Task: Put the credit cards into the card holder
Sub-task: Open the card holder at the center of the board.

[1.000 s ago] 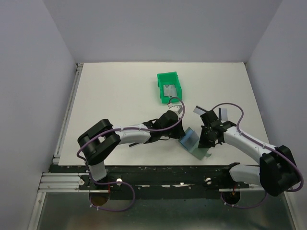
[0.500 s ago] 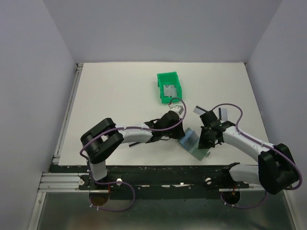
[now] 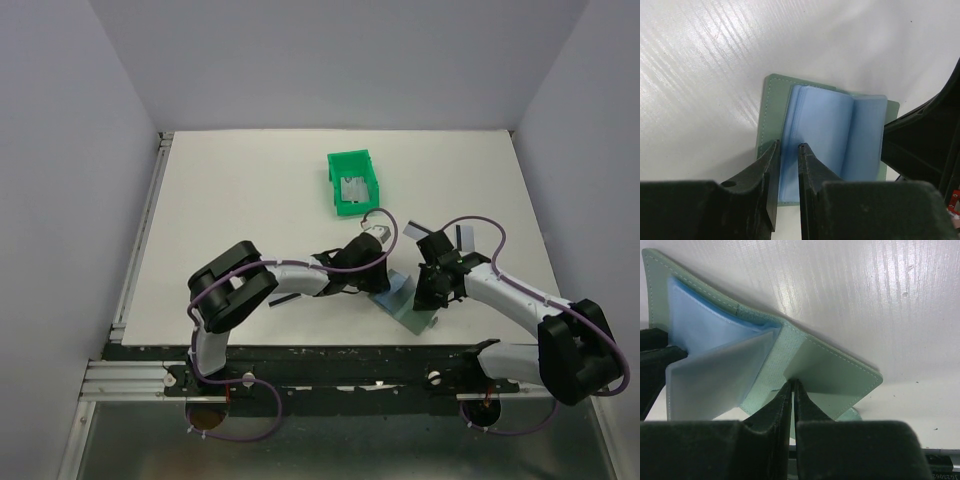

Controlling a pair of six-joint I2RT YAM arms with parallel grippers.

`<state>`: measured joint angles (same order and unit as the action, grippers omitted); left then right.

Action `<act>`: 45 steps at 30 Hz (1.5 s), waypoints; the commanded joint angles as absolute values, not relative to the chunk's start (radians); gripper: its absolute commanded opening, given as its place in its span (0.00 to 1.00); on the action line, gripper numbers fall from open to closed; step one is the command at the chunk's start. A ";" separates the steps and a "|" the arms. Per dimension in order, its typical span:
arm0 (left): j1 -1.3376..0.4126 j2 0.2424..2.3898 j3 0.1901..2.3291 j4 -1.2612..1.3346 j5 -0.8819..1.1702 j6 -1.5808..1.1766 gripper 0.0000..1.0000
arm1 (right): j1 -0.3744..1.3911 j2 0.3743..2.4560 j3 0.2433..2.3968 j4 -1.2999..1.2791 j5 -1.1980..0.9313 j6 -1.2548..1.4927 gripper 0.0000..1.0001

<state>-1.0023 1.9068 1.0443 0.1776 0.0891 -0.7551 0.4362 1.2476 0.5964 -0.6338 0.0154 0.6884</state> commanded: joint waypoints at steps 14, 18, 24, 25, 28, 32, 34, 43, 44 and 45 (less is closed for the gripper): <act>-1.028 1.960 0.986 0.481 0.365 -0.860 0.24 | 0.429 1.278 0.583 -0.612 0.015 0.693 0.13; -1.038 1.977 0.968 0.554 0.397 -0.891 0.23 | 0.428 1.267 0.581 -0.615 0.024 0.693 0.13; -1.048 1.994 0.937 0.643 0.425 -0.931 0.23 | 0.430 1.229 0.571 -0.618 0.035 0.703 0.18; -1.048 1.996 0.934 0.647 0.425 -0.933 0.22 | 0.430 1.212 0.571 -0.621 0.038 0.707 0.19; -1.055 1.996 0.931 0.653 0.423 -0.936 0.22 | 0.429 1.163 0.586 -0.664 0.057 0.713 0.29; -1.060 2.003 0.939 0.653 0.425 -0.936 0.21 | 0.430 1.068 0.641 -0.770 0.126 0.710 0.37; -1.065 2.011 0.948 0.653 0.428 -0.936 0.21 | 0.430 1.017 0.670 -0.823 0.161 0.709 0.39; -1.089 2.055 1.028 0.640 0.451 -0.943 0.21 | 0.430 0.905 0.704 -0.874 0.181 0.699 0.40; -1.092 2.059 1.040 0.634 0.453 -0.943 0.20 | 0.430 0.894 0.703 -0.871 0.179 0.701 0.40; -1.095 2.063 1.055 0.624 0.453 -0.937 0.20 | 0.430 0.884 0.701 -0.871 0.181 0.701 0.40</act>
<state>-1.0744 2.0365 0.9939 0.6388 0.4198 -0.9413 0.4316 0.9138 0.6910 -0.8257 0.1463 0.7029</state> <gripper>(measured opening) 0.207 0.398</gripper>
